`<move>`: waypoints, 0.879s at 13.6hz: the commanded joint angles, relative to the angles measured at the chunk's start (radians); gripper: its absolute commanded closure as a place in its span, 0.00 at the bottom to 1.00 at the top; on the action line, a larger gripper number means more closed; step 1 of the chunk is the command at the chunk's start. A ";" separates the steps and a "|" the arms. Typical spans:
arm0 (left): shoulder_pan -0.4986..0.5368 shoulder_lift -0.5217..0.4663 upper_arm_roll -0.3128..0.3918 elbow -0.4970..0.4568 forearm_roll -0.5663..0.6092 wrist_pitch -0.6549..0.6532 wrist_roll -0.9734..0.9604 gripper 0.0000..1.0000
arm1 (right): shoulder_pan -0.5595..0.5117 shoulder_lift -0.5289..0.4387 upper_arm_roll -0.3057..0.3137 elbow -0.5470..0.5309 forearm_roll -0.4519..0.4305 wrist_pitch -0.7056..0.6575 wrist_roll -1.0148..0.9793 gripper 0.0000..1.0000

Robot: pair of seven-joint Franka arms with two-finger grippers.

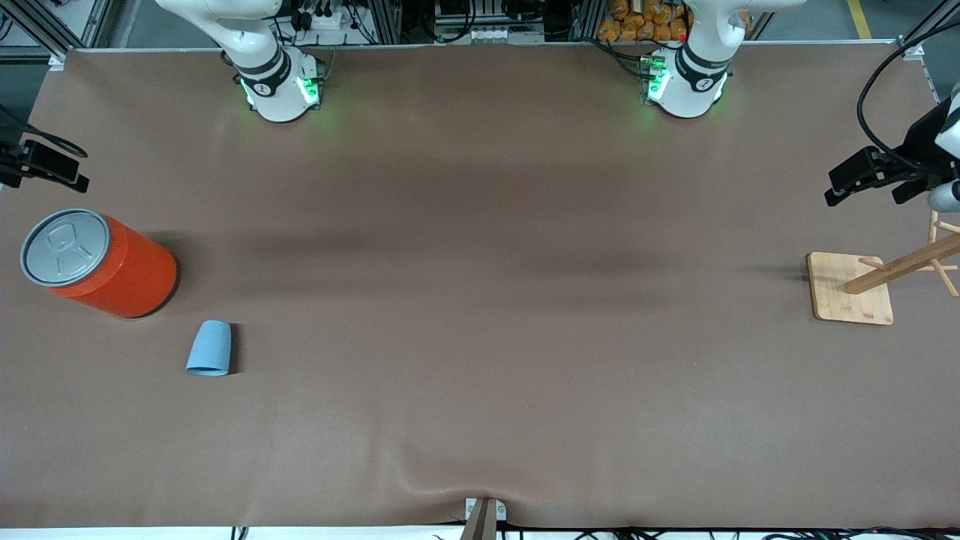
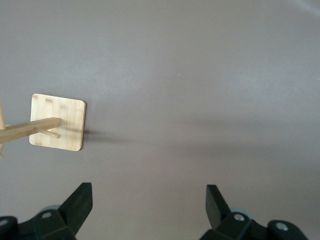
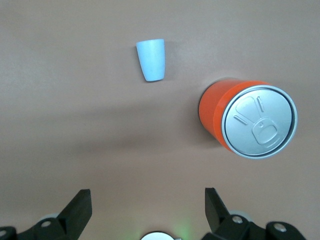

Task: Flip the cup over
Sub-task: 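Reach the right gripper down to the blue cup lying on its side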

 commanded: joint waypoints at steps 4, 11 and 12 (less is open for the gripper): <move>0.011 -0.006 -0.003 0.006 -0.006 -0.029 0.022 0.00 | 0.006 -0.006 0.001 -0.019 -0.014 0.034 0.017 0.00; 0.010 -0.005 -0.004 0.008 -0.006 -0.029 0.022 0.00 | -0.047 0.207 -0.003 -0.018 -0.008 0.171 0.003 0.00; 0.008 -0.005 -0.006 0.008 -0.006 -0.029 0.020 0.00 | -0.041 0.247 -0.003 -0.018 -0.008 0.214 0.003 0.00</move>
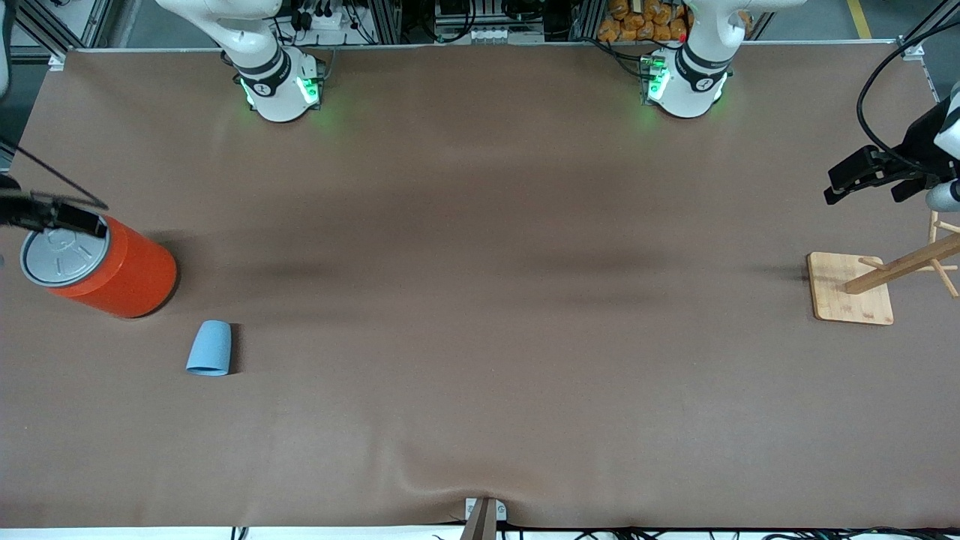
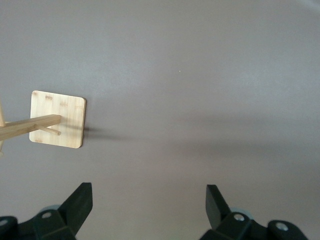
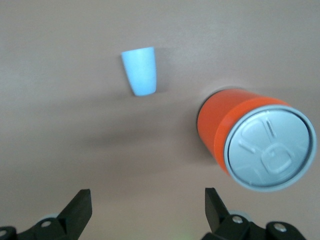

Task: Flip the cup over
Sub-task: 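Reach the right gripper down to the blue cup lying on its side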

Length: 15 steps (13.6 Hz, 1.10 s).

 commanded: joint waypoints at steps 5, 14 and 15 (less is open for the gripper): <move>0.010 -0.005 -0.009 0.009 -0.006 -0.017 0.019 0.00 | 0.014 0.291 0.010 0.023 -0.008 0.287 0.003 0.00; 0.000 -0.005 -0.012 0.017 -0.006 -0.017 0.014 0.00 | 0.010 0.425 0.013 0.001 -0.007 0.372 -0.199 0.00; 0.003 -0.005 -0.012 0.017 -0.006 -0.017 0.019 0.00 | -0.004 0.443 0.013 0.000 -0.007 0.392 -0.245 0.00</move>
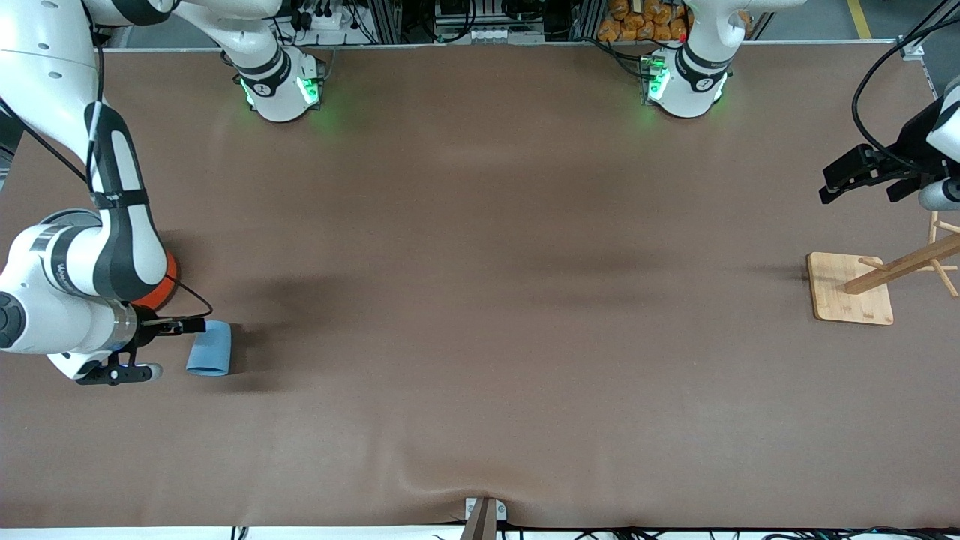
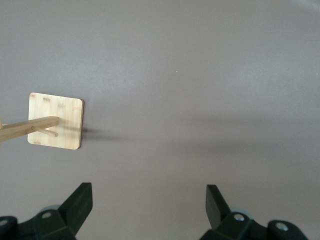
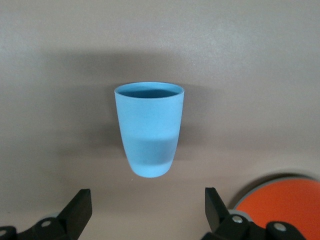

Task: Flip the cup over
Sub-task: 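Grasp the blue cup with the right gripper and lift it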

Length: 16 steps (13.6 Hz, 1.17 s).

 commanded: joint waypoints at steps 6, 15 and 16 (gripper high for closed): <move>0.003 -0.006 -0.004 0.014 -0.006 -0.016 0.011 0.00 | -0.020 0.054 0.007 -0.120 0.097 0.253 -0.137 0.00; 0.003 -0.008 -0.016 0.013 -0.006 -0.024 0.002 0.00 | 0.006 0.060 0.007 -0.172 0.110 0.317 -0.137 0.00; 0.008 -0.008 -0.019 0.014 -0.006 -0.024 0.005 0.00 | 0.011 0.062 0.007 -0.170 0.110 0.337 -0.138 0.00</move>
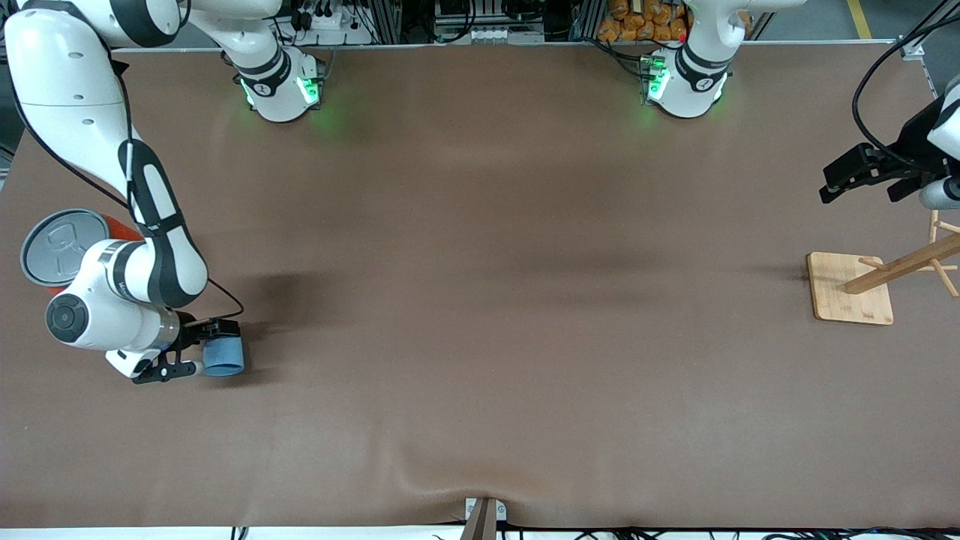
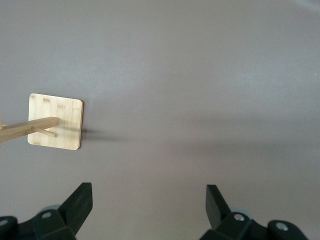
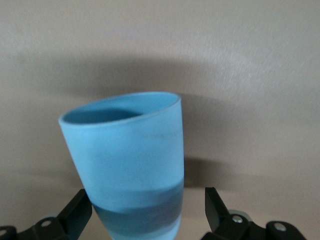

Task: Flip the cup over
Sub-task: 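Grasp the blue cup with the right gripper and lift it, then carry the cup to mid-table with the right gripper while the left gripper approaches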

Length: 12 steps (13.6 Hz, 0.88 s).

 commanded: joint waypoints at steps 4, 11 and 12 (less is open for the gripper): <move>0.007 -0.009 -0.015 0.010 -0.005 -0.021 0.002 0.00 | 0.027 -0.013 0.005 -0.020 0.010 0.067 -0.113 0.24; 0.011 -0.008 -0.013 0.010 -0.004 -0.021 0.005 0.00 | 0.081 -0.021 0.036 0.019 0.008 0.087 -0.529 0.40; 0.011 -0.008 -0.015 0.010 -0.004 -0.021 0.005 0.00 | 0.093 -0.022 0.048 0.020 0.008 0.090 -0.602 0.40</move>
